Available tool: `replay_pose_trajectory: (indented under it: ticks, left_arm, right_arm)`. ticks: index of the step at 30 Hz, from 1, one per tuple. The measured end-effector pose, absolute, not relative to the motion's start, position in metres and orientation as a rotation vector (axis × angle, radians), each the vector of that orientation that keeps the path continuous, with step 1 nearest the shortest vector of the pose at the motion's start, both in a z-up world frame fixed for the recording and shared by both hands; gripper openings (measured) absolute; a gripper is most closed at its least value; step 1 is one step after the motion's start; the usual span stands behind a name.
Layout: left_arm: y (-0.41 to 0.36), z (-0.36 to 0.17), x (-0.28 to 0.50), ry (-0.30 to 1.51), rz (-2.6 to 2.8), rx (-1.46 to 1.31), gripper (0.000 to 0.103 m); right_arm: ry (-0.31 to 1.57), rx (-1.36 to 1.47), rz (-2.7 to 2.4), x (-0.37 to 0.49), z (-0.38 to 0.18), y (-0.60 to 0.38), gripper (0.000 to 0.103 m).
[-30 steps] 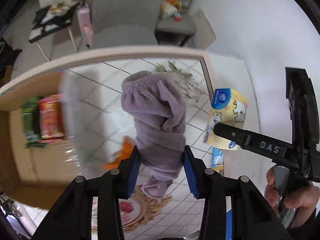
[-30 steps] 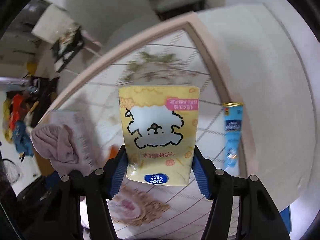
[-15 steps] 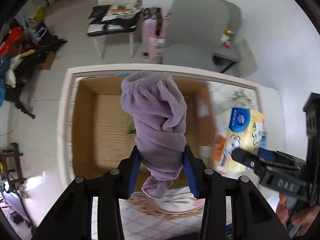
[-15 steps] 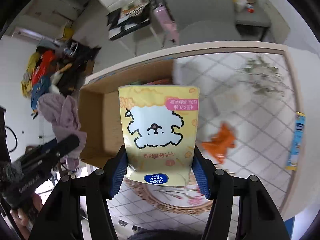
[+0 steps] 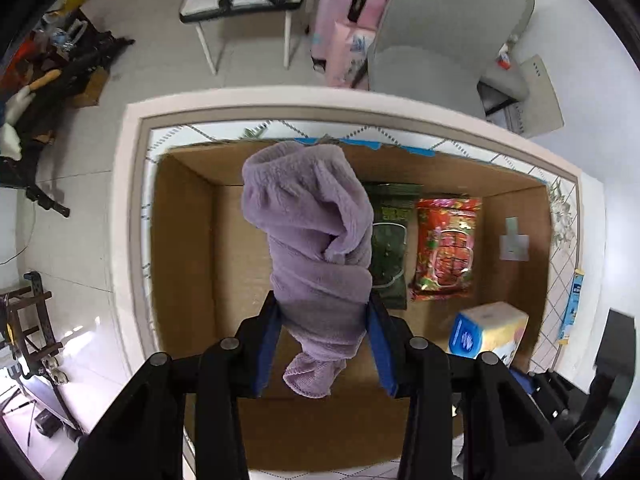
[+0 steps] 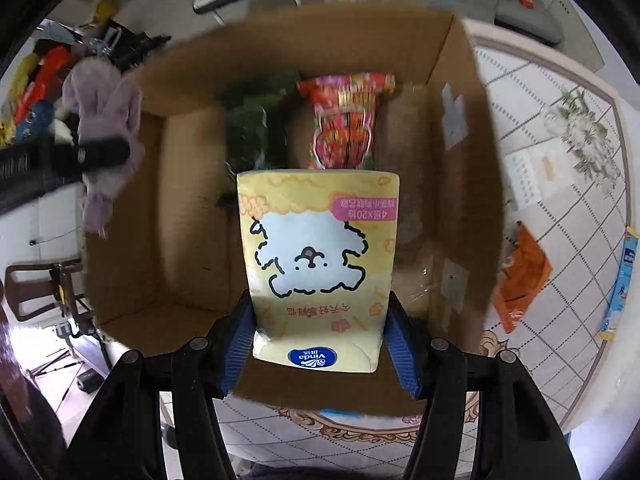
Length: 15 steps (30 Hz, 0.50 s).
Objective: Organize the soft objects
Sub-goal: 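Carry the towel and tissue pack into the box and release both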
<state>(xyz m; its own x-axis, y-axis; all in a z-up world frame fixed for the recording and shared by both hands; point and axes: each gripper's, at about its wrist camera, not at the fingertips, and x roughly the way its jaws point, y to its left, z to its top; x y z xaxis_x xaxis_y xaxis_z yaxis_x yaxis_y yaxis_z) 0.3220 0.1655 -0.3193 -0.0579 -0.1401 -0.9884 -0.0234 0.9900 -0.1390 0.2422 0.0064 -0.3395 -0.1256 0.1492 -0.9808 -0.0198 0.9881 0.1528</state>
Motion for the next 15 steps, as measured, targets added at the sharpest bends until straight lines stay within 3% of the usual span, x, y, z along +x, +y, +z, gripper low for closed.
replay_pose_trajectory:
  ticks: [7,12,15]
  left_arm:
    - [0.165,-0.361,0.342,1.695,-0.117,-0.097,0.039]
    - [0.173,-0.374,0.350,1.745,-0.077,-0.128,0.045]
    - [0.178,-0.371,0.353,1.750,-0.072,-0.148,0.051]
  right_arm:
    - [1.735,0.060,0.123,0.240,-0.371,0.011,0.064]
    - [1.762,0.058,0.122,0.242,-0.383,0.013,0.066]
    - [1.757,0.061,0.120,0.245,-0.382,0.014,0.077]
